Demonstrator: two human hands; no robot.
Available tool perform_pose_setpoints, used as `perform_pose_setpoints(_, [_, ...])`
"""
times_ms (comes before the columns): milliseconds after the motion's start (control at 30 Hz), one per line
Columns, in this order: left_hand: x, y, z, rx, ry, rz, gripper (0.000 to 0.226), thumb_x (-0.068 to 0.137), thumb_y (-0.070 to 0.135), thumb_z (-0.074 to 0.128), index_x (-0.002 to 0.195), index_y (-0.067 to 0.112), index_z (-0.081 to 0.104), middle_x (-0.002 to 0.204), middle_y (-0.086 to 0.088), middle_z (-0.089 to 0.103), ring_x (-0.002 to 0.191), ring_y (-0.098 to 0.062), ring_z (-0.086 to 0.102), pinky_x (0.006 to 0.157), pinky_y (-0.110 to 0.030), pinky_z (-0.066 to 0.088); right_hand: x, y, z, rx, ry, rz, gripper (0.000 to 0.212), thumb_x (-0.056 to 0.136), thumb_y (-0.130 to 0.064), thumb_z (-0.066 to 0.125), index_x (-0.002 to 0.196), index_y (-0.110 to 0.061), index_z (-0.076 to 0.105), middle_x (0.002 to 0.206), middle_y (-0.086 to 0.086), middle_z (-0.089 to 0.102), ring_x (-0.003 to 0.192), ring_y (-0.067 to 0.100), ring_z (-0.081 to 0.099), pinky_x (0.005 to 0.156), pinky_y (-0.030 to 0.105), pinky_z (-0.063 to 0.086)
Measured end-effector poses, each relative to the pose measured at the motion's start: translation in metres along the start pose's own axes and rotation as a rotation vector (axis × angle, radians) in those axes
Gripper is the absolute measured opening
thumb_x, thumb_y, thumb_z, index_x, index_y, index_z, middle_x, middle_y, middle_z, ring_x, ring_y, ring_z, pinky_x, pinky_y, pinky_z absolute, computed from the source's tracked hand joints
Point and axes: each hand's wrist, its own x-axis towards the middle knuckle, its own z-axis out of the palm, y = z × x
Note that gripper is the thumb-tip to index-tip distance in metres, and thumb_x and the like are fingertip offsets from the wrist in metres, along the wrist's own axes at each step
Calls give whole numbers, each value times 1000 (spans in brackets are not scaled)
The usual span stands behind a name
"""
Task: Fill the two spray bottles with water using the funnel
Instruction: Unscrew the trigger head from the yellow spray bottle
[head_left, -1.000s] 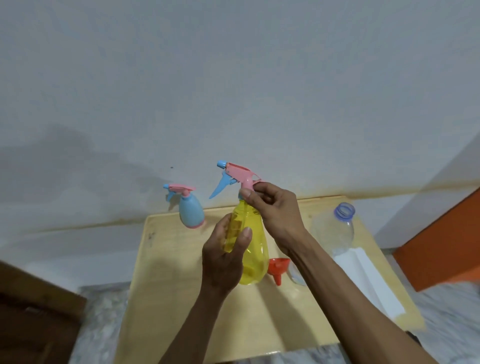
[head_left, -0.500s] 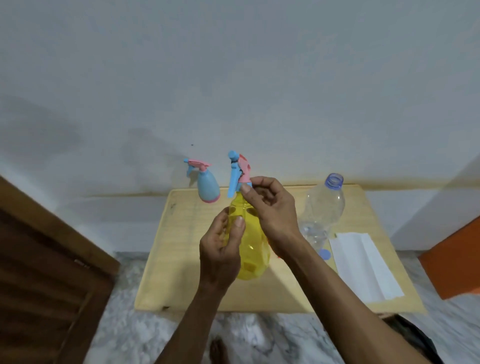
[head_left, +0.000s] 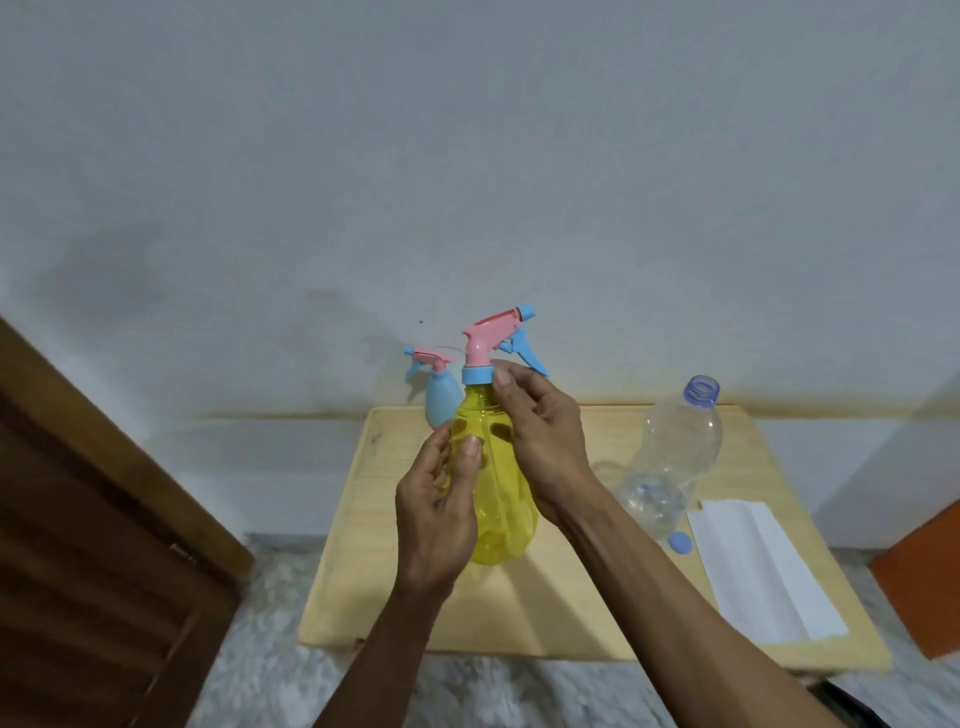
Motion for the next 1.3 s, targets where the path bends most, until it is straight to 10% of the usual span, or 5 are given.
perform_pose_setpoints(367, [24, 1, -52, 85, 28, 22, 49, 86, 59, 58, 124, 29, 65, 114, 8, 72, 109, -12, 67, 94, -48, 54, 6, 11, 53, -67, -50, -9, 18, 99, -23, 66, 110, -12, 75, 94, 5, 74, 84, 15, 66, 78, 31, 54])
perform_pose_setpoints(900, [46, -11, -84, 244, 16, 95, 54, 83, 54, 60, 129, 26, 63, 112, 19, 68, 104, 9, 60, 82, -2, 43, 19, 19, 80, -441, 90, -137, 19, 92, -34, 72, 109, -29, 67, 86, -5, 75, 87, 14, 72, 87, 43, 59])
perform_pose_setpoints(1300, [61, -35, -103, 215, -41, 69, 42, 87, 51, 67, 122, 29, 66, 98, 24, 71, 94, 3, 67, 80, -17, 52, 25, 21, 92, -473, 230, -190, 16, 87, -24, 80, 94, -30, 67, 85, -16, 69, 73, -10, 60, 77, 16, 52])
